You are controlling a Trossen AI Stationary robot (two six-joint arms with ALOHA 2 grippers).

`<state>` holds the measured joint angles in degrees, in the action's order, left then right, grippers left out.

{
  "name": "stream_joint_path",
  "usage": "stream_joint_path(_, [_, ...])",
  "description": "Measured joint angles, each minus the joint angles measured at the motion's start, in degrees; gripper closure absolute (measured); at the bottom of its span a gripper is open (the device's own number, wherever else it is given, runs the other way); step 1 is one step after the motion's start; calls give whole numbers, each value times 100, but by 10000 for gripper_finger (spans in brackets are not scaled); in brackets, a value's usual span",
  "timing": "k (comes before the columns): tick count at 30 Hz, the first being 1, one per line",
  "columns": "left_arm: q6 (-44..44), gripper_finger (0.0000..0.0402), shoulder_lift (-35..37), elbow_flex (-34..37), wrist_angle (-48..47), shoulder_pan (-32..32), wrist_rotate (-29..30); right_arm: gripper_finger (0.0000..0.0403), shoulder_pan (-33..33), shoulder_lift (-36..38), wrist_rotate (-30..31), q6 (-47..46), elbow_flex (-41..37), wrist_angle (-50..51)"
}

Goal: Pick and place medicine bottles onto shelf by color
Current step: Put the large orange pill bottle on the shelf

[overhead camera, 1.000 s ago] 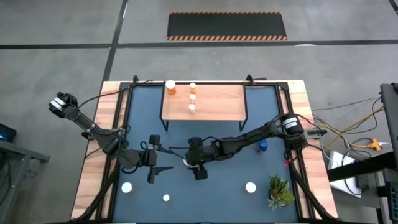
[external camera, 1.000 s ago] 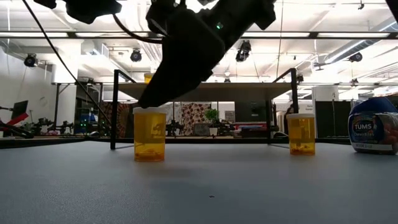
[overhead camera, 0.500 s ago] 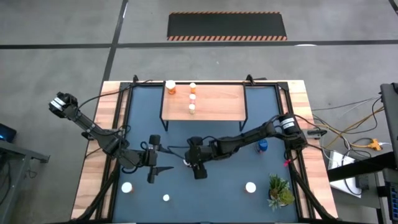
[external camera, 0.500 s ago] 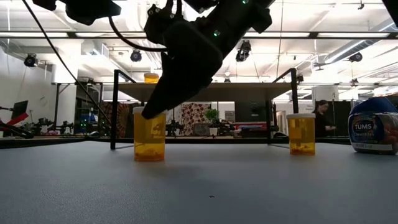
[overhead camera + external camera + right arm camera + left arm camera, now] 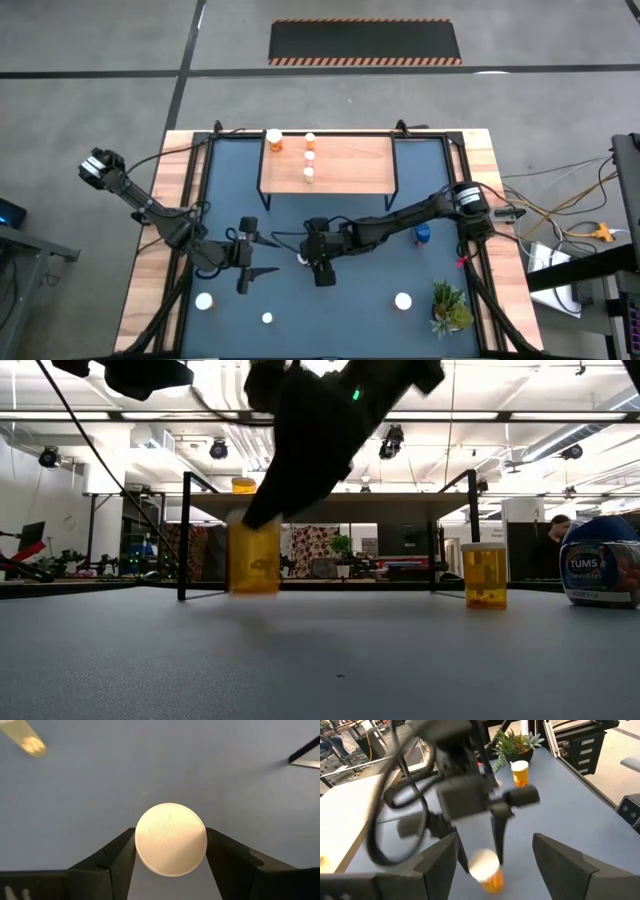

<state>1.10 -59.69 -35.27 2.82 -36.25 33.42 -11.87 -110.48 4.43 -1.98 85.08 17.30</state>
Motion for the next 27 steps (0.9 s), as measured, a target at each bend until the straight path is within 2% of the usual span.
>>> stream_joint_path(9, [2, 162, 52, 4, -60, -35, 5, 193, -11, 1220, 66, -944, 0, 1065])
stream_joint_path(11, [2, 162, 52, 4, -87, -33, 5, 193, -10, 1517, 434, -1162, 0, 1218])
stream_joint_path(16, [-6, 162, 52, 4, -84, -33, 5, 193, 71, 2172, 1848, -1686, 0, 1663])
stream_joint_path(19, [-44, 162, 52, 4, -82, -31, 5, 193, 367, 2478, 2168, -1973, 0, 1947])
stream_joint_path(27, [-162, 162, 52, 4, -85, -31, 7, 193, 1647, 2688, 2067, -2057, 0, 2253])
